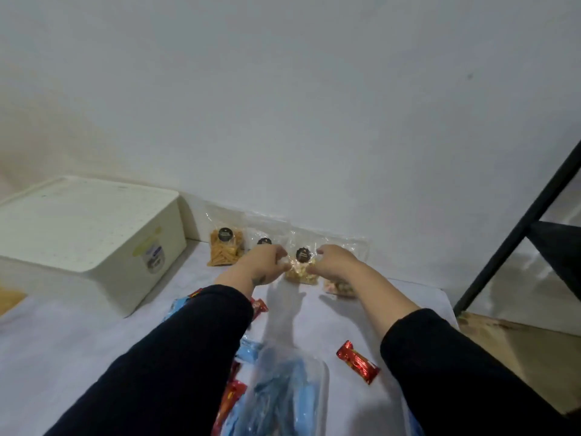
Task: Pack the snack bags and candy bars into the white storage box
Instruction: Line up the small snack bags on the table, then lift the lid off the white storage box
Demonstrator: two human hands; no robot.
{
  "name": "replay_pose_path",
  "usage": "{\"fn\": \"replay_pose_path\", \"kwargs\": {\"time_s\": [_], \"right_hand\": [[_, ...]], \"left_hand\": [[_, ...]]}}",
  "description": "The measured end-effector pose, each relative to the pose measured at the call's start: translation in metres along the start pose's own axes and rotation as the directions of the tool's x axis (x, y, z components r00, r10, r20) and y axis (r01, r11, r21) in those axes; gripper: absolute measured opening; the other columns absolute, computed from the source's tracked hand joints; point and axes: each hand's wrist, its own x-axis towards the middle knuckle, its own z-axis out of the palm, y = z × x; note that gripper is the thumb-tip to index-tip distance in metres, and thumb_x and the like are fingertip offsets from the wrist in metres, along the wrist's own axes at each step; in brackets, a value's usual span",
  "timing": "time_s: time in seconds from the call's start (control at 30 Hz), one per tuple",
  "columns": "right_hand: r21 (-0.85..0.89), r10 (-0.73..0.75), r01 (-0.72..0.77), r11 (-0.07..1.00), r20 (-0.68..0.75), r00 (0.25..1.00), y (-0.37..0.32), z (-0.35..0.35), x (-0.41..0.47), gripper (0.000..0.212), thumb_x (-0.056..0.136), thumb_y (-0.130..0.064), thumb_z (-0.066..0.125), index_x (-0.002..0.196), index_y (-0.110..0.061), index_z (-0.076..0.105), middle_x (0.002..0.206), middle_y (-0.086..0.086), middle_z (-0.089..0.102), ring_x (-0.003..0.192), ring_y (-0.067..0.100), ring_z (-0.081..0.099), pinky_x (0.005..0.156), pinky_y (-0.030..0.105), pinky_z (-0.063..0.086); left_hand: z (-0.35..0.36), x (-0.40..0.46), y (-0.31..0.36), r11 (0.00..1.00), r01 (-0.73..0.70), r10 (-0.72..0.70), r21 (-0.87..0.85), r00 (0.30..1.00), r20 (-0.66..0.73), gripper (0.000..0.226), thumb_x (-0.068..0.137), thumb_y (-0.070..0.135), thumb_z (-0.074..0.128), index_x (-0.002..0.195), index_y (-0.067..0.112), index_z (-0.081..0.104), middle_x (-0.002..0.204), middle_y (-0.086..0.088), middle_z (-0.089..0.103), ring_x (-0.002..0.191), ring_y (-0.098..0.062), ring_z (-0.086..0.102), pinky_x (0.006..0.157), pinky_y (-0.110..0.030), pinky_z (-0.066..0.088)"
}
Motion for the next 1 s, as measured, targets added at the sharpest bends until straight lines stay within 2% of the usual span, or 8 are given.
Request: {"fn": "replay_pose_path", "kwargs": {"time_s": [0.13,0.23,0.37,0.4,0.53,0.63,0.8,1.0], "right_hand": [[-0.053,-0.111,0.112,0.992,0.028,0.993,-0.074,0.007,-0.013,0.062,0.089,-0.037,0.059,0.141,-0.008,0.040,0.145,0.010,0.045,0.130,0.028,0.046,0.101,0.031,0.040],[-0.075,-0.173,0.176,0.982,0.041,0.984,-0.133,0.019,-0.026,0.061,0.090,-0.037,0.058,0.141,-0.008,0.041,0.145,0.012,0.046,0.130,0.029,0.046,0.104,0.033,0.040],[-0.070,-0.215,0.217,0.974,0.034,0.976,-0.205,0.048,-0.039,0.050,0.090,-0.040,0.056,0.128,-0.007,0.054,0.115,0.011,0.058,0.122,0.032,0.052,0.088,0.031,0.043],[-0.064,-0.213,0.215,0.975,0.035,0.977,-0.222,0.056,-0.042,0.053,0.090,-0.042,0.056,0.129,-0.007,0.052,0.114,0.008,0.057,0.122,0.032,0.052,0.088,0.030,0.042],[-0.013,-0.204,0.204,0.979,0.031,0.979,-0.280,0.089,-0.055,0.057,0.093,-0.038,0.053,0.140,-0.007,0.041,0.144,0.011,0.046,0.130,0.029,0.046,0.102,0.031,0.038],[0.016,-0.194,0.194,0.981,0.011,0.981,-0.312,0.109,-0.055,0.064,0.093,-0.040,0.053,0.145,-0.007,0.033,0.148,0.011,0.041,0.133,0.027,0.043,0.104,0.031,0.037],[0.127,-0.174,0.176,0.976,-0.031,0.984,-0.347,0.133,-0.033,0.059,0.095,-0.036,0.052,0.145,-0.013,0.033,0.148,0.006,0.043,0.132,0.026,0.045,0.102,0.032,0.038],[0.158,-0.041,0.063,0.985,-0.138,0.990,-0.381,0.139,0.039,0.080,0.087,-0.050,0.058,0.146,-0.008,0.025,0.149,0.010,0.039,0.132,0.031,0.044,0.101,0.038,0.041]], "left_hand": [[-0.056,-0.034,-0.056,0.996,0.057,-0.049,0.070,0.994,-0.101,0.044,0.091,0.037,0.055,0.130,0.018,0.054,0.134,-0.004,0.057,0.125,-0.023,0.050,0.108,-0.035,0.037],[-0.097,-0.068,-0.104,0.993,0.099,-0.087,0.059,0.979,-0.182,0.045,0.092,0.034,0.056,0.132,0.015,0.051,0.138,-0.005,0.054,0.127,-0.023,0.049,0.107,-0.032,0.037],[-0.143,-0.117,-0.175,0.988,0.136,-0.115,0.067,0.963,-0.245,0.044,0.093,0.033,0.055,0.134,0.016,0.050,0.138,-0.004,0.053,0.128,-0.022,0.047,0.107,-0.033,0.036],[-0.152,-0.127,-0.193,0.987,0.143,-0.121,0.068,0.959,-0.258,0.045,0.093,0.034,0.054,0.134,0.017,0.050,0.138,-0.004,0.053,0.128,-0.022,0.047,0.107,-0.033,0.036],[-0.180,-0.161,-0.261,0.983,0.175,-0.152,0.058,0.947,-0.282,0.046,0.094,0.034,0.052,0.136,0.018,0.046,0.140,-0.002,0.050,0.129,-0.021,0.046,0.107,-0.033,0.037],[-0.195,-0.171,-0.299,0.982,0.184,-0.164,0.050,0.950,-0.265,0.047,0.094,0.034,0.052,0.137,0.018,0.045,0.143,-0.003,0.047,0.130,-0.022,0.045,0.108,-0.034,0.036],[-0.208,-0.159,-0.354,0.983,0.181,-0.175,0.001,0.951,-0.256,0.048,0.094,0.035,0.052,0.138,0.018,0.044,0.146,-0.003,0.043,0.134,-0.022,0.040,0.109,-0.033,0.032],[-0.235,-0.121,-0.413,0.974,0.226,-0.220,-0.006,0.939,-0.265,0.052,0.093,0.039,0.052,0.140,0.019,0.041,0.148,-0.003,0.040,0.134,-0.023,0.040,0.108,-0.037,0.034]]}}
